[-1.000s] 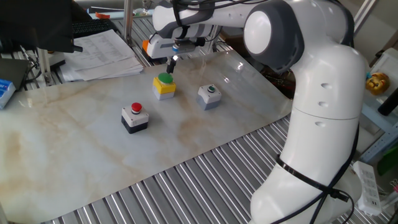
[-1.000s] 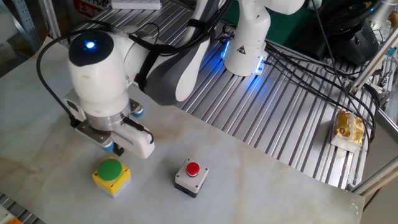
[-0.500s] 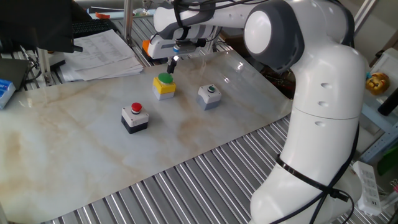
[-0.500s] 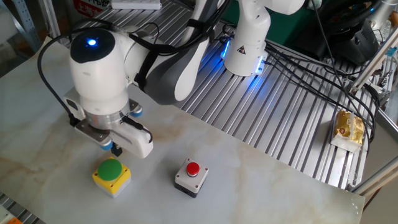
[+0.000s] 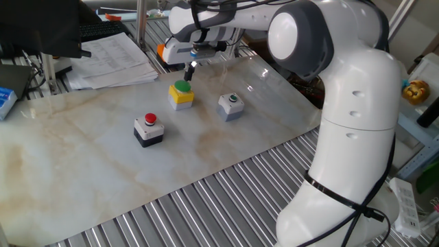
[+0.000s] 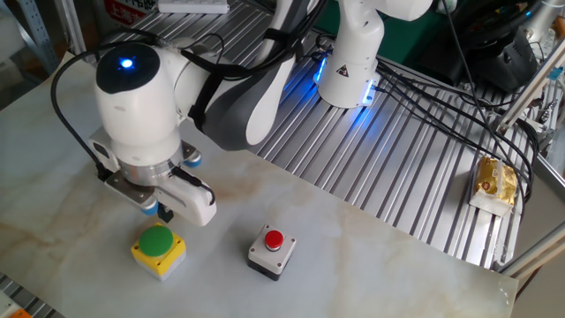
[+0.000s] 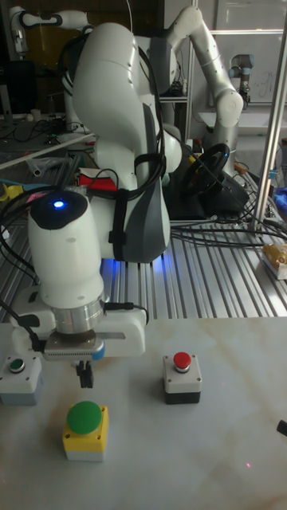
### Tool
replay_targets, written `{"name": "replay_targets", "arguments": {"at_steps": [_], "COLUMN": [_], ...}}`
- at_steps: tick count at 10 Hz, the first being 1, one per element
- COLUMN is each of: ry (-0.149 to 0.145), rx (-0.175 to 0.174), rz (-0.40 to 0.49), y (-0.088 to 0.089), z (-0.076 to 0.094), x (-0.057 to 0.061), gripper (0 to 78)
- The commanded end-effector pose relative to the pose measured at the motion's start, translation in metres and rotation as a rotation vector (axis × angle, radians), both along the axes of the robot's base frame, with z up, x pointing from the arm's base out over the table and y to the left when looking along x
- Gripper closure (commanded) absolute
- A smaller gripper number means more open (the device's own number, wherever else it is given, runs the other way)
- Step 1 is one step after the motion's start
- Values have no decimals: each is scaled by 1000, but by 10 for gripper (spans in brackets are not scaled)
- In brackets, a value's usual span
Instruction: Press three buttons from left to right in sequence
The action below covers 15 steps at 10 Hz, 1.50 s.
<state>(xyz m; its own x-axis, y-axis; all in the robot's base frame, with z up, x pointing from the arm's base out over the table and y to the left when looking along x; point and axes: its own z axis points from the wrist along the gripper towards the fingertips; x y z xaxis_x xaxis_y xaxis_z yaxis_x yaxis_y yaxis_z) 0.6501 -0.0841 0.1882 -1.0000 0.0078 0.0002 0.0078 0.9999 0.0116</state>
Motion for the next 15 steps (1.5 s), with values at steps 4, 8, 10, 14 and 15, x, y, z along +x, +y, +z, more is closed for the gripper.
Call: {"name": "replay_targets", "arguments": {"at_steps": [4,8,10,14,15], "ry": [-4,0,-6,7,11], "rx": [-29,-31,-40,-44,-45], "rz": [29,132,165,72,60], "y": [-2,-13,-13,-6,-8], "z": [4,26,36,39,36], "x": [5,23,31,34,32], "gripper": [764,764,764,764,764]}}
